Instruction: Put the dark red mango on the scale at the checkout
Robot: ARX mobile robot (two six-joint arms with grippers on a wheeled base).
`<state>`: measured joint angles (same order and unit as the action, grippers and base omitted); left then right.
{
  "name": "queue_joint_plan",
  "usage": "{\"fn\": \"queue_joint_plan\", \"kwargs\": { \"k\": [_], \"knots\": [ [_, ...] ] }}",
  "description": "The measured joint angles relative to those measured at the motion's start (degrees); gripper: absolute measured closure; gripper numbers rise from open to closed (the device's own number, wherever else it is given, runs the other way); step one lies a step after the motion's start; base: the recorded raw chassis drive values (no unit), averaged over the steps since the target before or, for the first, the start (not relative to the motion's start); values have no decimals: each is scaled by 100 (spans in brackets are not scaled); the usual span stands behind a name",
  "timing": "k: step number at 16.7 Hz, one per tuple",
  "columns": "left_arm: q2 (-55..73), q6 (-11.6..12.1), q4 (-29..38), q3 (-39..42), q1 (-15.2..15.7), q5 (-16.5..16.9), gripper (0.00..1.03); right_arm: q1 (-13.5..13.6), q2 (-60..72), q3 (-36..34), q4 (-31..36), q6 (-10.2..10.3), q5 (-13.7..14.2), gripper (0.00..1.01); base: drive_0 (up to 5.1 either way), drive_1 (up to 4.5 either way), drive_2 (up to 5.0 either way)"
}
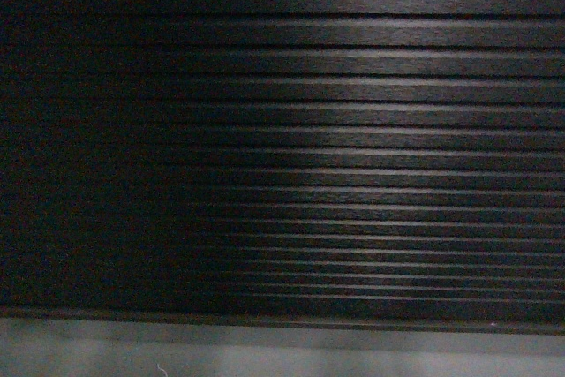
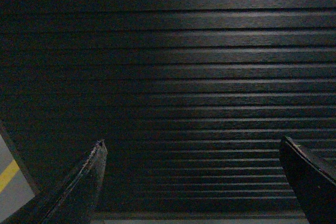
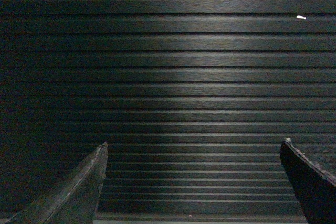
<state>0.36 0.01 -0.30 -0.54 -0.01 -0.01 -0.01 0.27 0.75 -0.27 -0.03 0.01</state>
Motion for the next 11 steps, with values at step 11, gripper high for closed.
{"fn": "queue_joint_plan", "kwargs": {
  "k": [11],
  "knots": [
    [0,0,0,0,0,0,5,0,0,0,0,0,0,3,0,0,0]
  ]
}}
